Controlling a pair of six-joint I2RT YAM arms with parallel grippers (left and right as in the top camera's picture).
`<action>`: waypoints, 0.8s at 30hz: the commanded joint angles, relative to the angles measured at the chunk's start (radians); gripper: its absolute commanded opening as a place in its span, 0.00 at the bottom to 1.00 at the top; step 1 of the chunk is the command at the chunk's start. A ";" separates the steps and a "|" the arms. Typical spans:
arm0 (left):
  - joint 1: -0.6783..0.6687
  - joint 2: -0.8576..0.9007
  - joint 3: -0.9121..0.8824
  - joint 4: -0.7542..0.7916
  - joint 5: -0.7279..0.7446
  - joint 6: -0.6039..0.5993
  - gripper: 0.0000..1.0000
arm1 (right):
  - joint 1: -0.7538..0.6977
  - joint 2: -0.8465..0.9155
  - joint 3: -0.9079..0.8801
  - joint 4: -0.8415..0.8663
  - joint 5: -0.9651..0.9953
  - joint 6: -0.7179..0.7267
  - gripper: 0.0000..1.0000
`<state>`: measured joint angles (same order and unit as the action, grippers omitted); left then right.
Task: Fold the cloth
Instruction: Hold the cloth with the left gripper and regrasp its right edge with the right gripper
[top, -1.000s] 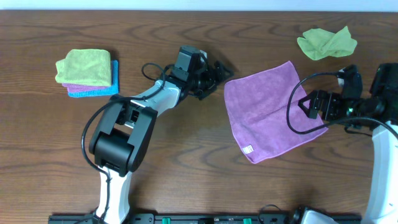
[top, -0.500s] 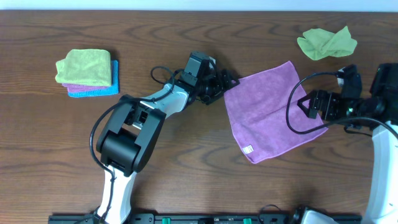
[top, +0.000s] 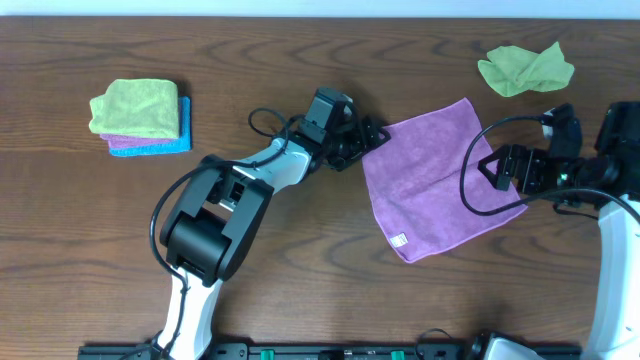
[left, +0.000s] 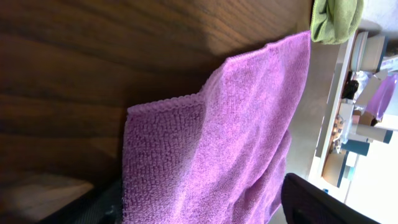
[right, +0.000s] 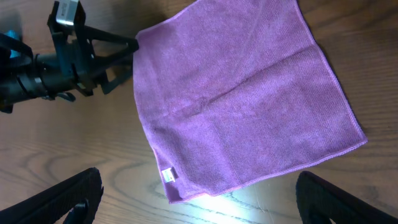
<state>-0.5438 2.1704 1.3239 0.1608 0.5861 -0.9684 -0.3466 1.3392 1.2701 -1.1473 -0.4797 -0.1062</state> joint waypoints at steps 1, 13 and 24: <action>-0.001 0.019 0.016 -0.005 -0.030 0.003 0.78 | -0.008 -0.013 -0.005 -0.001 -0.023 0.005 0.99; 0.008 0.044 0.016 -0.029 -0.070 0.016 0.17 | -0.008 -0.013 -0.005 -0.013 -0.022 0.008 0.99; 0.145 0.044 0.016 -0.029 -0.039 0.081 0.06 | 0.002 -0.013 -0.082 -0.018 -0.022 -0.012 0.99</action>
<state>-0.4526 2.2044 1.3247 0.1322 0.5396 -0.9218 -0.3466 1.3392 1.2186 -1.1660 -0.4801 -0.1066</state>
